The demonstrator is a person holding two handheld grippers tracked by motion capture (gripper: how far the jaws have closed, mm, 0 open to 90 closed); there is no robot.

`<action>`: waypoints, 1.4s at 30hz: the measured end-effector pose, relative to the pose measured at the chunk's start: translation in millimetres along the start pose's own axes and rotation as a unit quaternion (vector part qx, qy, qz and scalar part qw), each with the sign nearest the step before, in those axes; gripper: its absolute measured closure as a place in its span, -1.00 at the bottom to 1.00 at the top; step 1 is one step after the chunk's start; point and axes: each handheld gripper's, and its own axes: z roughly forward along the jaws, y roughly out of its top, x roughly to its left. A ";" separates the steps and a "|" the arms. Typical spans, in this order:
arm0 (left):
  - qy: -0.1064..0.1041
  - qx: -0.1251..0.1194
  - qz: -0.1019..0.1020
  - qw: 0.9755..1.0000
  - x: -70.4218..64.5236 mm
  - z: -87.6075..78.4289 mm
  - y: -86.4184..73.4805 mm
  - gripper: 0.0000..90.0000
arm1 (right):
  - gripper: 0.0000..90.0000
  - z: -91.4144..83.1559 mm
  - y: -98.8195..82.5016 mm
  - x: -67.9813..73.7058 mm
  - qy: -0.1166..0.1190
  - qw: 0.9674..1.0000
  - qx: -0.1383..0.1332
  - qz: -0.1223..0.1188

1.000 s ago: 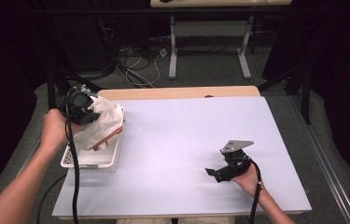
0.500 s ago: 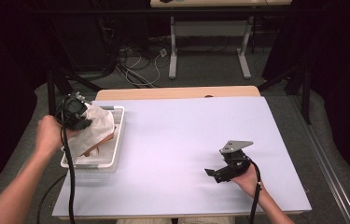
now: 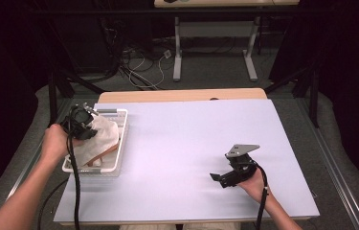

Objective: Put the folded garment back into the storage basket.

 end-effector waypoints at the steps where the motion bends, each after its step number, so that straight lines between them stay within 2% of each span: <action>1: -0.003 0.001 0.000 1.000 0.1 1.6 -0.5 0.82 | -0.95 0.0 0.0 0.1 0.001 1.000 0.000 0.000; 4: -0.009 -0.002 0.003 1.000 0.6 8.1 -2.3 0.81 | -0.95 0.0 -0.1 -0.2 0.001 1.000 -0.001 -0.002; 6: -0.021 -0.008 0.011 1.000 1.2 13.0 -3.2 0.81 | -0.95 0.0 -0.2 -0.2 0.000 1.000 -0.001 -0.002; 9: -0.033 -0.002 0.004 0.999 3.2 23.7 -4.4 0.80 | -0.95 -0.6 0.0 -0.2 0.000 1.000 -0.001 -0.003; 13: -0.039 0.010 -0.014 0.999 8.1 36.9 -7.4 0.80 | -0.95 -0.5 0.5 0.1 0.001 1.000 0.000 -0.004; 20: -0.037 0.042 -0.042 0.998 19.3 54.8 -15.3 0.76 | -0.95 -0.9 0.0 -0.2 0.002 1.000 0.001 -0.003; 25: -0.037 0.047 -0.058 0.997 25.1 64.8 -21.5 0.73 | -0.95 -0.2 0.1 -0.1 0.001 1.000 0.000 -0.003; 42: -0.026 0.058 -0.075 0.995 31.0 85.1 -27.7 0.66 | -0.95 -0.8 0.3 -0.1 -0.003 1.000 0.001 -0.005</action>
